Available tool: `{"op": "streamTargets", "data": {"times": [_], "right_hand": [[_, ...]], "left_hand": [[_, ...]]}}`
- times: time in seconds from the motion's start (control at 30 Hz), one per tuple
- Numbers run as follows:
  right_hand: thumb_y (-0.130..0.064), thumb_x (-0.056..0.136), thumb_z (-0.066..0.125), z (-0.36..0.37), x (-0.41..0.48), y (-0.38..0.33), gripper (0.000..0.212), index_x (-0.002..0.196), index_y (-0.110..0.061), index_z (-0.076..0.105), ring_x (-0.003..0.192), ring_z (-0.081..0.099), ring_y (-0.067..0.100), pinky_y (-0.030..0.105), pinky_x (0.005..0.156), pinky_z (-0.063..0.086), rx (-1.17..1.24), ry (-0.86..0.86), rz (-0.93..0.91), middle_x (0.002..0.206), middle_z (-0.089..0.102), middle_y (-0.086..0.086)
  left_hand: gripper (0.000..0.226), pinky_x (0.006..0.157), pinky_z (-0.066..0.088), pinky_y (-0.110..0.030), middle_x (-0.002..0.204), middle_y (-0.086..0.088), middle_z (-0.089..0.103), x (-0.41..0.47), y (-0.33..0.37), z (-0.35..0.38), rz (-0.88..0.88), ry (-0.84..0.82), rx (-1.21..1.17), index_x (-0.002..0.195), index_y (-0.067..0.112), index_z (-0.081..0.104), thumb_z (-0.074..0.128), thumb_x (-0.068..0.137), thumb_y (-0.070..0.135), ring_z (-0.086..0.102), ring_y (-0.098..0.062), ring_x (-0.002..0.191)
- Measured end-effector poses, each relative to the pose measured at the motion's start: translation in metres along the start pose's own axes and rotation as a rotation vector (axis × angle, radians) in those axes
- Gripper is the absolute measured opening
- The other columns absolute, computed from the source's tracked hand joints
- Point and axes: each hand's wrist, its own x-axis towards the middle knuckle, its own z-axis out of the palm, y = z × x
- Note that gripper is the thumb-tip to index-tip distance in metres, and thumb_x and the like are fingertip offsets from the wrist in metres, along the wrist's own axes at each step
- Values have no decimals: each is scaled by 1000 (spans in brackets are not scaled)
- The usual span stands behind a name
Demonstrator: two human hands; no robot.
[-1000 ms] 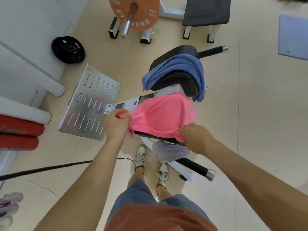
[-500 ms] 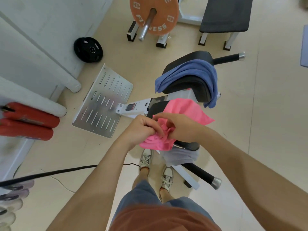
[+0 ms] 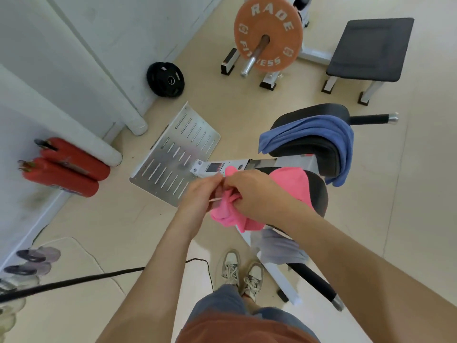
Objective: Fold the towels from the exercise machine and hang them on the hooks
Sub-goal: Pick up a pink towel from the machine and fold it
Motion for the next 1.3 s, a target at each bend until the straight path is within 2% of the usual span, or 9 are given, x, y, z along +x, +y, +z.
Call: {"op": "streamTargets", "data": {"times": [0.1, 0.2, 0.3, 0.4, 0.53, 0.73, 0.93, 1.1, 1.3], "right_hand": [[-19, 73, 40, 4, 10, -21, 24, 74, -11, 63, 73, 52, 27, 39, 64, 43, -51, 65, -57, 73, 59, 8], [-16, 74, 45, 2, 10, -36, 23, 79, -14, 67, 73, 55, 25, 38, 64, 45, 12, 148, -95, 74, 61, 4], [-12, 79, 52, -2, -2, -43, 20, 97, -16, 61, 75, 58, 25, 39, 67, 47, 122, 153, -32, 77, 64, 5], [-6, 79, 58, -10, -19, -42, 30, 102, -19, 45, 65, 60, 20, 32, 61, 49, 434, 188, 42, 69, 65, 6], [-6, 78, 62, -10, -57, -29, 23, 94, -22, 57, 66, 60, 3, 10, 59, 44, 460, 216, 108, 69, 67, -6], [-1, 80, 64, -26, -125, -13, 18, 82, -15, 74, 66, 61, 7, 22, 65, 51, 399, 297, -51, 71, 70, -4], [-2, 89, 60, -43, -145, -21, 10, 90, -7, 69, 66, 62, 20, 27, 63, 55, 822, 54, 85, 76, 64, 20], [-13, 84, 70, -41, -122, -26, 9, 83, -6, 65, 60, 52, 15, 30, 62, 44, 653, 59, 138, 71, 60, 13], [-7, 90, 62, -62, -110, -22, 16, 96, 7, 63, 65, 52, 18, 24, 62, 50, 844, -88, 171, 75, 55, 13]], "left_hand": [[49, 87, 48, -36, 104, -10, 70, -4, 5, -10, -91, -75, -154, 106, 8, 69, 52, 88, 50, 65, -20, 98], [36, 61, 52, -20, 76, -4, 71, -12, 14, -14, -85, -89, -316, 83, 14, 71, 47, 96, 38, 68, -13, 70], [42, 75, 55, -24, 83, -10, 69, -25, 19, -13, -21, -86, -369, 84, 9, 69, 46, 96, 42, 67, -16, 79], [44, 86, 51, -38, 95, -18, 69, -45, 15, -1, 72, -28, -258, 94, 4, 71, 54, 90, 45, 66, -27, 90], [29, 64, 48, -20, 71, 0, 71, -83, 2, 37, 223, 125, -274, 84, 4, 70, 48, 98, 16, 64, -9, 65], [21, 71, 42, -31, 77, -7, 62, -133, -19, 89, 328, 417, -287, 77, 11, 69, 55, 93, 9, 53, -16, 76], [27, 51, 43, -20, 63, 0, 67, -157, -15, 105, 276, 451, -463, 86, 7, 64, 47, 83, -14, 58, -10, 54], [21, 54, 48, -19, 72, -6, 69, -155, -10, 100, 305, 370, -500, 104, -5, 65, 55, 85, -7, 62, -10, 59], [14, 65, 49, -12, 71, 11, 71, -151, 19, 100, 422, 572, -331, 83, 17, 72, 64, 88, 7, 62, 2, 67]]}}
